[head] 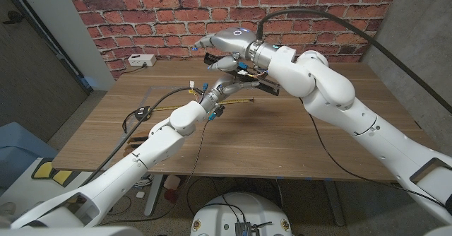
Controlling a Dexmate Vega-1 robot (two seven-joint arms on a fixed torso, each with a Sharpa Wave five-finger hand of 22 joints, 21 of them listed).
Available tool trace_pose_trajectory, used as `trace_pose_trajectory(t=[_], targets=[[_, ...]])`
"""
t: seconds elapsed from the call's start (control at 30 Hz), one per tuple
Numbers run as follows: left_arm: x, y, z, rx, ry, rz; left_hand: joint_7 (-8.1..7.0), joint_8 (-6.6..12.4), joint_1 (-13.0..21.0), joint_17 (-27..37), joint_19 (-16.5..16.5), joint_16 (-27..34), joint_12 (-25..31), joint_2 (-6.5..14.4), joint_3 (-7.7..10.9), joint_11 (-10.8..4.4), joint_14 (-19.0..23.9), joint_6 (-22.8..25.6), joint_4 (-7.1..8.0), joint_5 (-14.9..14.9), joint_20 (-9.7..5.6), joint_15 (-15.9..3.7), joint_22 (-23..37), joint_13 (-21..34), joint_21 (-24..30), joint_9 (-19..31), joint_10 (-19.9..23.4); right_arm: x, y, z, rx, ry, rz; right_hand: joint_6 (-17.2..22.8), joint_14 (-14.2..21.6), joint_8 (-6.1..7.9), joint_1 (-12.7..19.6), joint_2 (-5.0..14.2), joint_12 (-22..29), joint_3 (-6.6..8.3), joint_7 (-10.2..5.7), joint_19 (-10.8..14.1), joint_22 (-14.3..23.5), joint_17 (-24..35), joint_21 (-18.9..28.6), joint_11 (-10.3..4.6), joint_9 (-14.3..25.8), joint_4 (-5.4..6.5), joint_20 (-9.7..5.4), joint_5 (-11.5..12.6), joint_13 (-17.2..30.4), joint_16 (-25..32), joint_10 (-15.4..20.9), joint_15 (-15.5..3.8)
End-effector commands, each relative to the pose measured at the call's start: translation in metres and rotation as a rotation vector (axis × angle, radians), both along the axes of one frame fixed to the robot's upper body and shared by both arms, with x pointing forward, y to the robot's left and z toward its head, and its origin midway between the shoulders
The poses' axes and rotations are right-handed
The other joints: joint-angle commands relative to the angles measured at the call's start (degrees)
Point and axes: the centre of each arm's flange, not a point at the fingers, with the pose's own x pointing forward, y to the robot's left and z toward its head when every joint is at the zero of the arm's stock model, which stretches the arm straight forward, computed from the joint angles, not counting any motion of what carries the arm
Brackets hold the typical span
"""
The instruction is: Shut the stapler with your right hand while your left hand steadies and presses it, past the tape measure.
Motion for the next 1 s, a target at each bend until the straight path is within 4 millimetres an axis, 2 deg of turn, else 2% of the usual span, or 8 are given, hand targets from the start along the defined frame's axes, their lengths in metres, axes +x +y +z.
trace_pose_trajectory(t=[0.03,0.1,0.2,0.63,0.7,0.77,0.97,1.0], targets=[[0.001,-0.002,-0.001,0.0,0.001,-0.007,0.19,0.05,6.12,0.1,0.41,-0.2,-0.04,5.97,1.35,-0.2,0.54,5.19,1.64,0.2,-0.18,-9.84,0.01,0.29,-0.07,0.89,0.36,0.005,0.007,-0.001,-0.014,-0.009,-0.032,-7.01,2.24,-1.4,0.23,-0.38,1.52,-0.23,1.53,0.98,0.12,-0.88,0.62,3.83,-1.17,-0.16,0.25,0.02,-0.83,0.66,4.39,-7.42],[0.001,-0.002,-0.002,-0.004,0.001,-0.007,0.24,0.02,6.11,0.13,0.39,-0.24,-0.04,5.95,1.31,-0.2,0.57,5.18,1.67,0.2,-0.15,-9.85,0.0,0.31,-0.09,0.88,0.38,0.006,0.008,-0.002,-0.015,-0.016,-0.036,-9.76,2.49,-1.77,0.25,-0.52,1.69,-0.31,1.74,1.16,0.09,-1.16,0.69,4.01,-1.56,-0.18,0.39,0.01,-1.15,0.7,5.44,-6.45],[0.001,-0.002,-0.003,-0.006,0.002,-0.005,0.26,-0.01,6.1,0.15,0.4,-0.33,-0.05,5.97,1.28,-0.2,0.61,5.19,1.72,0.21,-0.15,-9.86,-0.01,0.36,-0.1,0.88,0.4,0.007,0.01,-0.002,-0.013,-0.014,-0.038,-11.13,2.07,-1.7,0.15,-0.72,1.75,-0.5,2.07,1.17,0.07,-1.27,0.68,4.01,-1.84,-0.15,0.93,-0.03,-1.34,0.6,5.97,-5.8],[-0.002,0.001,-0.006,-0.011,0.002,-0.007,0.23,-0.23,6.37,0.41,0.16,-0.57,-0.17,5.94,1.12,-0.2,0.79,5.29,1.63,0.23,0.03,-9.93,-0.05,0.45,-0.28,0.75,0.46,0.011,0.013,0.0,0.023,-0.026,-0.046,-11.26,2.01,-0.87,-0.5,-1.1,1.9,-1.11,2.53,1.57,0.02,-1.31,0.77,4.34,-2.43,0.16,1.09,-0.13,-1.69,0.87,7.06,-5.65],[-0.003,0.001,-0.007,-0.014,0.002,-0.009,0.16,-0.28,6.41,0.47,0.13,-0.6,-0.19,5.94,1.08,-0.21,0.82,5.25,1.62,0.22,0.07,-9.91,-0.05,0.48,-0.31,0.75,0.48,0.01,0.012,0.0,0.042,-0.028,-0.044,-10.25,2.61,-0.24,-0.87,-1.07,2.33,-1.23,1.34,1.96,-0.01,-1.61,0.87,5.1,-2.78,0.36,1.05,-0.16,-1.93,0.98,8.62,-5.14],[-0.004,0.002,-0.008,-0.016,0.003,-0.006,0.11,-0.34,6.44,0.51,0.1,-0.62,-0.19,5.97,1.07,-0.21,0.85,5.18,1.61,0.22,0.11,-9.92,-0.06,0.5,-0.33,0.73,0.5,0.01,0.012,-0.001,0.054,-0.041,-0.049,-10.07,3.48,-0.07,-1.11,-1.32,2.94,-1.34,1.16,2.22,-0.04,-2.17,0.9,5.42,-3.18,0.38,1.31,-0.19,-2.23,0.98,10.84,-4.68],[-0.004,0.003,-0.012,-0.021,0.011,-0.006,0.34,-0.35,6.55,0.67,0.04,-0.65,-0.26,5.98,0.97,-0.21,0.92,5.41,1.58,0.18,0.17,-9.91,-0.07,0.48,-0.39,0.68,0.58,0.011,0.012,-0.003,0.061,-0.033,-0.055,-11.16,3.98,-0.4,-1.46,-1.52,3.51,-1.53,1.72,2.84,-0.07,-2.61,1.04,4.82,-3.63,0.49,1.33,-0.24,-2.58,0.97,13.11,-4.61],[-0.005,0.003,-0.013,-0.021,0.011,-0.006,0.31,-0.36,6.54,0.69,0.06,-0.66,-0.27,5.98,0.96,-0.21,0.93,5.42,1.59,0.18,0.16,-9.89,-0.07,0.49,-0.39,0.67,0.58,0.011,0.012,-0.004,0.061,-0.031,-0.056,-11.95,4.12,-0.61,-1.52,-1.57,3.64,-1.6,2.66,2.99,-0.07,-2.73,1.07,4.75,-3.81,0.49,1.38,-0.25,-2.71,1.01,13.77,-4.64]])
